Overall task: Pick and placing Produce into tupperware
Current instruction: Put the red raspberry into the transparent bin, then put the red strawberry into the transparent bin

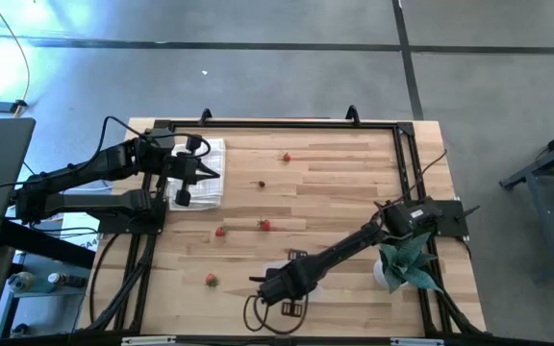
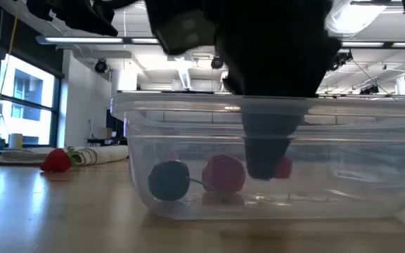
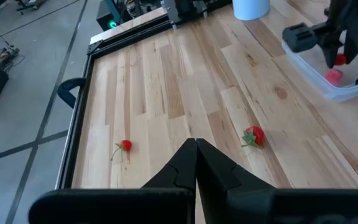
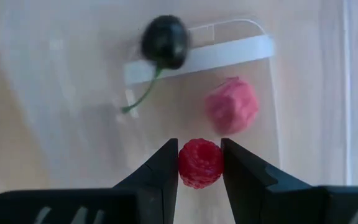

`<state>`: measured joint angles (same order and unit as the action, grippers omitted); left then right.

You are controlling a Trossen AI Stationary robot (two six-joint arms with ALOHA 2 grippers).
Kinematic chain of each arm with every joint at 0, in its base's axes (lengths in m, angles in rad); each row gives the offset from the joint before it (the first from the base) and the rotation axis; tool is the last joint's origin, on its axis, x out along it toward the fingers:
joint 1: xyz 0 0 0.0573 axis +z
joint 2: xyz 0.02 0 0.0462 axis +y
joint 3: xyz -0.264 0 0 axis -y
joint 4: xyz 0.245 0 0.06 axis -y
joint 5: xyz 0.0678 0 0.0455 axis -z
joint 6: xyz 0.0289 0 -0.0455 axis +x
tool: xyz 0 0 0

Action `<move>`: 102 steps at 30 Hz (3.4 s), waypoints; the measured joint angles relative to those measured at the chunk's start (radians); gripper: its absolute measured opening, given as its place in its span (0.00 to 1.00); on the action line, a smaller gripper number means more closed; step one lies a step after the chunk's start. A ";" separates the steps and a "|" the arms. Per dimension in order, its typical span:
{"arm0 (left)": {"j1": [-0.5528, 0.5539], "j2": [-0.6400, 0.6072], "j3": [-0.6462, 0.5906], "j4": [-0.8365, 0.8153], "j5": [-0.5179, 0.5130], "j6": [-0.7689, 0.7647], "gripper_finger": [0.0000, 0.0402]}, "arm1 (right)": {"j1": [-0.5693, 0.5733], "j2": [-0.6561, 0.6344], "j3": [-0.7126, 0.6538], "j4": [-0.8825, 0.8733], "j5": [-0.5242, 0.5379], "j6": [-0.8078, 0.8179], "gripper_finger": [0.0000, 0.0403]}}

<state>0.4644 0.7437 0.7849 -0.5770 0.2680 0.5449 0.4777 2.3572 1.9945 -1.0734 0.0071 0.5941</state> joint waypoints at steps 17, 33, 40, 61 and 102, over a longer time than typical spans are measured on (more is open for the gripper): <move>0.000 0.000 0.000 0.000 0.000 0.000 0.00 | -0.014 0.026 0.000 0.069 -0.023 -0.019 0.23; 0.000 0.000 0.000 0.000 0.000 0.000 0.00 | -0.014 0.026 0.000 0.106 -0.018 -0.031 0.31; 0.000 0.000 0.000 0.000 0.000 0.000 0.00 | -0.015 0.026 0.000 0.104 -0.018 -0.035 0.33; 0.000 0.000 0.000 0.000 0.000 0.000 0.00 | -0.031 -0.278 0.000 -0.086 0.168 -0.057 0.33; 0.000 0.000 0.000 0.000 0.000 0.000 0.00 | -0.960 -0.126 0.000 0.061 -0.188 -0.154 0.33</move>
<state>0.4648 0.7437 0.7849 -0.5772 0.2678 0.5449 -0.4827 2.2316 1.9949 -1.0122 -0.1806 0.4400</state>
